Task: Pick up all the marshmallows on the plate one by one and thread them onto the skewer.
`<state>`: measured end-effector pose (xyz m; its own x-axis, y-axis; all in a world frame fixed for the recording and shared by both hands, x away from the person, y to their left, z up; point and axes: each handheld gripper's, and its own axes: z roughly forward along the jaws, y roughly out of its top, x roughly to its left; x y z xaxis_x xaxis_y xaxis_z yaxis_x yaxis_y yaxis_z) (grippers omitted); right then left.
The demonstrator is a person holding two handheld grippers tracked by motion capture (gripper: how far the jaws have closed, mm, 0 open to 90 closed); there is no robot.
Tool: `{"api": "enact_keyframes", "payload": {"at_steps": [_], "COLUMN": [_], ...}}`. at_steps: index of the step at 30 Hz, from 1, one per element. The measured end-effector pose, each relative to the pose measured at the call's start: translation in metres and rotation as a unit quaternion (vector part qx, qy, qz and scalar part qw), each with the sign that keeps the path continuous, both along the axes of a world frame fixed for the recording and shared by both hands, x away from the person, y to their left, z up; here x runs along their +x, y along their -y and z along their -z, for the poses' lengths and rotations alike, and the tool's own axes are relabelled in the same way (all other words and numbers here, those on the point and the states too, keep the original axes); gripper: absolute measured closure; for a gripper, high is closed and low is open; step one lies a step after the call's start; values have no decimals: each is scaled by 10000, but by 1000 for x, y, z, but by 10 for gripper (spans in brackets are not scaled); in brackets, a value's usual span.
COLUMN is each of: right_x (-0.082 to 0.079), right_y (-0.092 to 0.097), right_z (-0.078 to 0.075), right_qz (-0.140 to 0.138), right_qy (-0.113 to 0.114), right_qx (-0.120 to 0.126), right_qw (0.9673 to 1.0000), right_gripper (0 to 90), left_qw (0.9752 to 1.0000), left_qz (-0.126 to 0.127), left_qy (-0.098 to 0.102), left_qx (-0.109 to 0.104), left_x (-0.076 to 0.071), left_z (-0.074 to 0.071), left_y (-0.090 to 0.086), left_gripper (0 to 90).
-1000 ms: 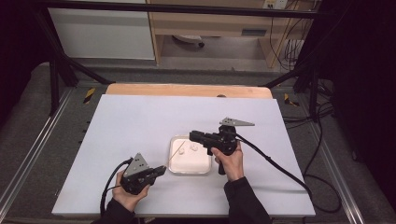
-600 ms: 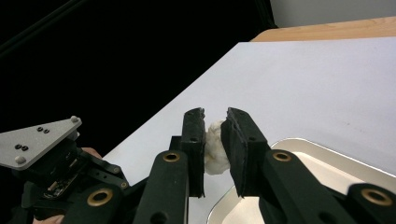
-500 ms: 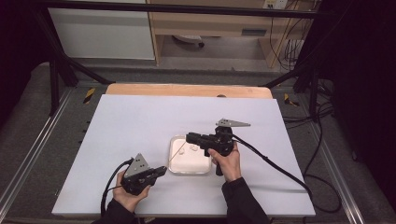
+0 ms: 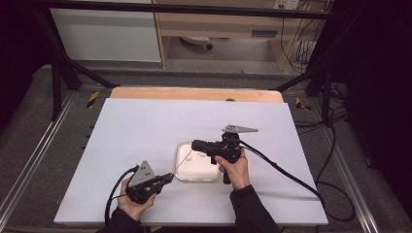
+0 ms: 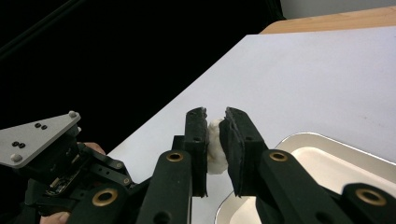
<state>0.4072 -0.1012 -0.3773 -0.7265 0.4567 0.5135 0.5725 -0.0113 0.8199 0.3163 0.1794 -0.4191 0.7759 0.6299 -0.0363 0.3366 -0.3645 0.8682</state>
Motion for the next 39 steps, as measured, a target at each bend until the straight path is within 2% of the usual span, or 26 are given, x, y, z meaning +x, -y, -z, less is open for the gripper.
{"api": "enact_keyframes", "payload": {"at_steps": [9, 12, 14, 19, 27, 36, 39], "right_x": [-5, -6, -7, -8, -8, -11, -13], "right_y": [-6, -6, -7, -8, -9, -11, -12], "right_z": [5, 5, 4, 7, 9, 10, 13], "right_qz": [36, 5, -28, -31, -66, -95, -90], "right_qy": [-13, -13, -35, -9, -56, -50, -12], "right_qx": [237, 328, 408, 392, 478, 444, 514], "right_qw": [9997, 9995, 9992, 9992, 9988, 9990, 9986], "right_gripper": [817, 817, 818, 817, 819, 823, 824], "left_qw": [9996, 9996, 9996, 9996, 9998, 9998, 9998], "left_qz": [-111, -131, -140, -171, -163, -174, -187], "left_qy": [-158, -105, -109, -134, 2, -28, -36], "left_qx": [-185, -244, -215, -165, -99, -52, -44], "left_x": [1, 0, -1, -1, -3, -2, -2], "left_z": [2, 2, 2, 2, 0, 0, 1], "left_y": [-1, -1, 0, 1, 1, 1, 1], "left_gripper": [892, 892, 893, 893, 893, 894, 893]}}
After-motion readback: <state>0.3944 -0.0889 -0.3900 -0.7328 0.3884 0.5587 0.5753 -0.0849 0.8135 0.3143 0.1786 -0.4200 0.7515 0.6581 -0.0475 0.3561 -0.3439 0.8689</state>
